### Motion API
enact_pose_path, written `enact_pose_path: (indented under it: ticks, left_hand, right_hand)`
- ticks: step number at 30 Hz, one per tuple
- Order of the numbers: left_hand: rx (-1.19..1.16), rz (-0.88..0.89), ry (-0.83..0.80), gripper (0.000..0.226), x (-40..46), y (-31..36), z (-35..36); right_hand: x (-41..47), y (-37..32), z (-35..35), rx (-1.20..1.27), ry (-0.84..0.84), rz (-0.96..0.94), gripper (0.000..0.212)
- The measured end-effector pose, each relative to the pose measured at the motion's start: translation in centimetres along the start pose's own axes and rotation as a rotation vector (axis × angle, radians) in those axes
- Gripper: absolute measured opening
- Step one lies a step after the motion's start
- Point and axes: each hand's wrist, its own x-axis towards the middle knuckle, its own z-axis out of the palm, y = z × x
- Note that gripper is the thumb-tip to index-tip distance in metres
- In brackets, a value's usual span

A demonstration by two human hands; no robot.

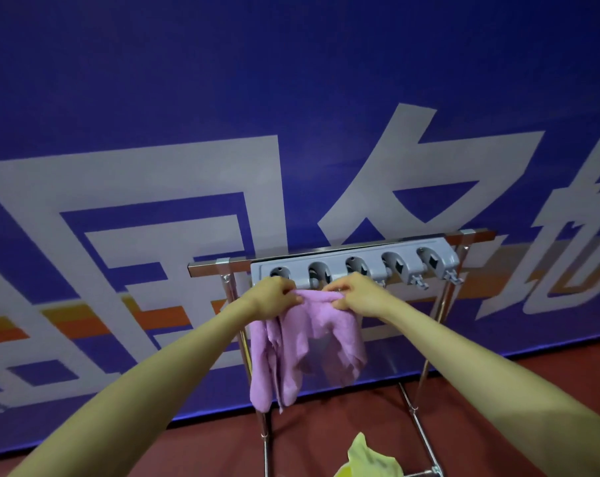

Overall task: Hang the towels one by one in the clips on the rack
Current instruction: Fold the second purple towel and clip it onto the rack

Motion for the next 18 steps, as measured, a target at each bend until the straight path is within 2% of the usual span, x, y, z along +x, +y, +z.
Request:
enact_pose_path:
  ticks: [3,6,12,16,18]
  left_hand:
    - [-0.024,-0.033,0.069,0.026,0.8,-1.6,-0.1]
    - [-0.049,-0.041,0.138,0.025,1.7,-2.4,0.3]
    - [0.249,-0.051,0.298,0.033,2.5,-2.1,2.2]
    - [0.340,-0.025,0.378,0.036,1.9,-2.5,3.3]
    - [0.384,0.000,0.407,0.031,1.6,-2.8,4.3]
  right_hand:
    - [2.2,-0.3,1.0,-0.018,0.111,0.004,0.019]
    - [3.5,-0.4,1.8,-0.069,0.208,0.030,0.015]
    - [4.3,-0.7,3.5,-0.395,0.325,0.046,0.024]
    - [4.1,0.0,4.8,-0.644,0.303,-0.034,0.028]
    - [4.2,0.4,5.3,-0.690,0.297,-0.030,0.029]
